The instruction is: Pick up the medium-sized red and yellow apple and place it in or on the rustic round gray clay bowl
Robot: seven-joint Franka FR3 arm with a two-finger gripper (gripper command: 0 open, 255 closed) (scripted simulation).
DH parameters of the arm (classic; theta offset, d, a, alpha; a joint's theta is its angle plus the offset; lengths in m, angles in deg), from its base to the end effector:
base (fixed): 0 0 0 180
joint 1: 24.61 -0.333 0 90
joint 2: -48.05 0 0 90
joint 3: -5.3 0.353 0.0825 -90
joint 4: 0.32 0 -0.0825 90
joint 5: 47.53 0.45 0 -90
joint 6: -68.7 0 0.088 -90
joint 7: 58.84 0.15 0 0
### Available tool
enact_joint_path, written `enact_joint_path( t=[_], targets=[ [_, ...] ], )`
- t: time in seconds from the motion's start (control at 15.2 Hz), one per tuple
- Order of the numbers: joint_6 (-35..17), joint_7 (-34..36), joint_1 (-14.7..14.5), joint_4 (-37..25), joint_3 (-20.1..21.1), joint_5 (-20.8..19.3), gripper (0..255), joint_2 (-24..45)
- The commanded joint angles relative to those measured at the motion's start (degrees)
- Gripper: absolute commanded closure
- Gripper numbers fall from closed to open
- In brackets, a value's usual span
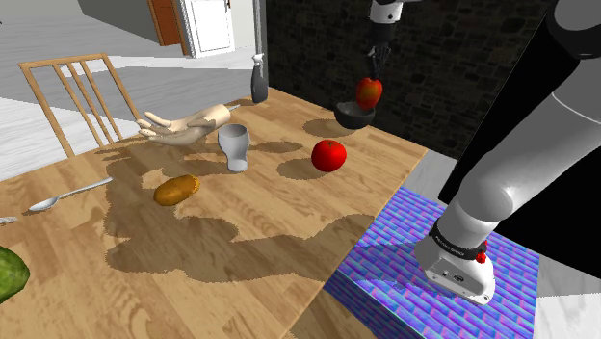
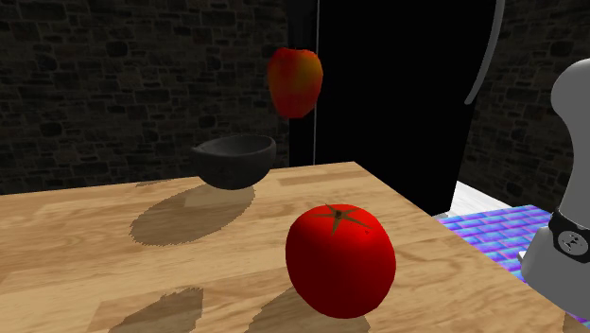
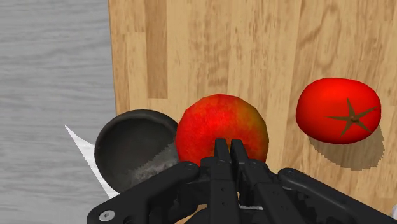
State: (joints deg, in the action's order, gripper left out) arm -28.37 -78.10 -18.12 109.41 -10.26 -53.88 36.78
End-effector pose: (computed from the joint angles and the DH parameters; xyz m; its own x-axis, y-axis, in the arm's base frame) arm 0.5056 -0.2309 0.5545 0.9984 -0.0285 -0.0483 -0.0264 -0.9987 0.0435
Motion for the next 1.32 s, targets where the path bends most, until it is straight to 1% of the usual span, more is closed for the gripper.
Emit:
enact_joint_path(
  t=[0.0, 0.26, 0.46, 0.66, 0.73, 0.79, 0.99, 1.25],
  targets=[
    [1.47, -1.62, 0.32, -4.65, -0.9, 0.69, 255, 3.18],
    [5.58, -6.03, 1.75, -17.52, -3.17, 3.14, 255, 12.04],
    [9.74, -9.37, 3.71, -29.09, -4.58, 5.72, 255, 19.72],
    [15.58, -12.55, 6.97, -43.84, -5.59, 9.09, 255, 29.02],
    [18.23, -13.5, 8.58, -50.19, -5.77, 10.49, 255, 32.84],
    [21.49, -14.3, 10.61, -57.81, -5.78, 12.07, 255, 37.28],
    [17.61, -14.01, 9.56, -51.6, -5.62, 11.12, 255, 34.91],
    [13.23, -13.68, 8.51, -45.12, -5.64, 10.37, 255, 32.77]
  ],
)
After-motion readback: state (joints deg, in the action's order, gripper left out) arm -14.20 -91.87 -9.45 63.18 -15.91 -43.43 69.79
